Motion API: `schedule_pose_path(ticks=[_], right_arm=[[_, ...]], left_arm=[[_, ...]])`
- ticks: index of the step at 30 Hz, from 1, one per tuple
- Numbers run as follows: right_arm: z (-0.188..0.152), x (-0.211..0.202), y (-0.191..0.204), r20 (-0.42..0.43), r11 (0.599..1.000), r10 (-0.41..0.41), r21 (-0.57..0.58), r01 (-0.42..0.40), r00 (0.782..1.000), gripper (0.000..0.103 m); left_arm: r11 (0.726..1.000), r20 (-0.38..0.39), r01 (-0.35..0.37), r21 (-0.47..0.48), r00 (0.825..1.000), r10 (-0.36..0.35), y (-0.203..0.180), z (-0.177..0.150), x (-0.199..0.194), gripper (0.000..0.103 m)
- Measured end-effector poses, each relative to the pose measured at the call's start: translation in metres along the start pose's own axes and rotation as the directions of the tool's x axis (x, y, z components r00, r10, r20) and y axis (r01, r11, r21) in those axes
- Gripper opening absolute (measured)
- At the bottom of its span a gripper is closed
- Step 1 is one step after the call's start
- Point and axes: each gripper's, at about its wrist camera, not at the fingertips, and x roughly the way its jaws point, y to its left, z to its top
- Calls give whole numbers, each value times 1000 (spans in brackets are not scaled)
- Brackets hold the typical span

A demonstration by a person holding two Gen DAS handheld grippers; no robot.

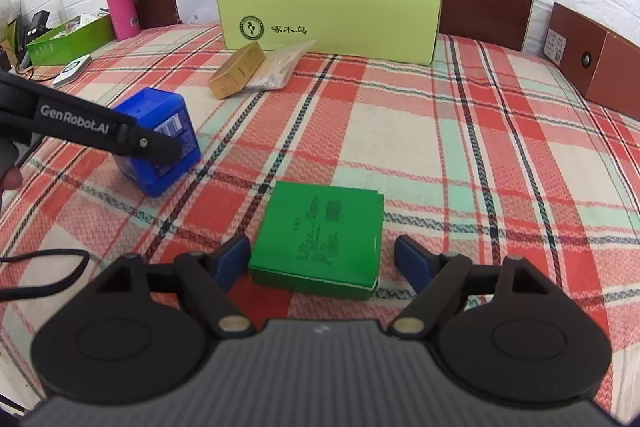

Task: Organize objects
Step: 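Grasp the blue square tin with left tool while right tool grasps the green box, then carry the blue tin with left tool while right tool carries the green box to the lime box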

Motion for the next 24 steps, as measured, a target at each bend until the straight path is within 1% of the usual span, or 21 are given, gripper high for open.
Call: schedule_pose_path(ticks=[3,5,8,10,11,15,17,20,24], right_arm=[[0,1,-2,-3,1000,-12,19,12,1000,79],[1,3,-2,-4,1000,-13,28,13,1000,78],[1,4,0,-1,1000,-16,27,16,1000,74],[1,4,0,0,999,-17,28,17,1000,67],[1,4,-1,1,999,-14,29,14,1000,61],[5,3,-2,2,999,-9,45,9,1000,60],[9,1,-4,10,998,1,57,-1,1000,60],[22,-5,-10,50,997,25,74,-29,998,60],[57,-13,-17,141,999,10,50,-17,990,60]], left_arm=[[1000,-8,-9,14,1000,9,-1,0,3,62],[1000,-12,-1,9,1000,1,0,-2,4,62],[1000,-15,2,4,1000,-2,2,-2,6,61],[1000,-13,7,8,1000,-7,1,-2,6,60],[1000,-11,8,9,1000,-8,1,-1,6,60],[999,4,33,9,999,-33,0,3,1,60],[998,20,49,27,999,-49,-2,10,-5,60],[995,59,66,71,996,-70,-8,27,-16,60],[990,135,83,111,986,-98,-16,65,-28,60]])
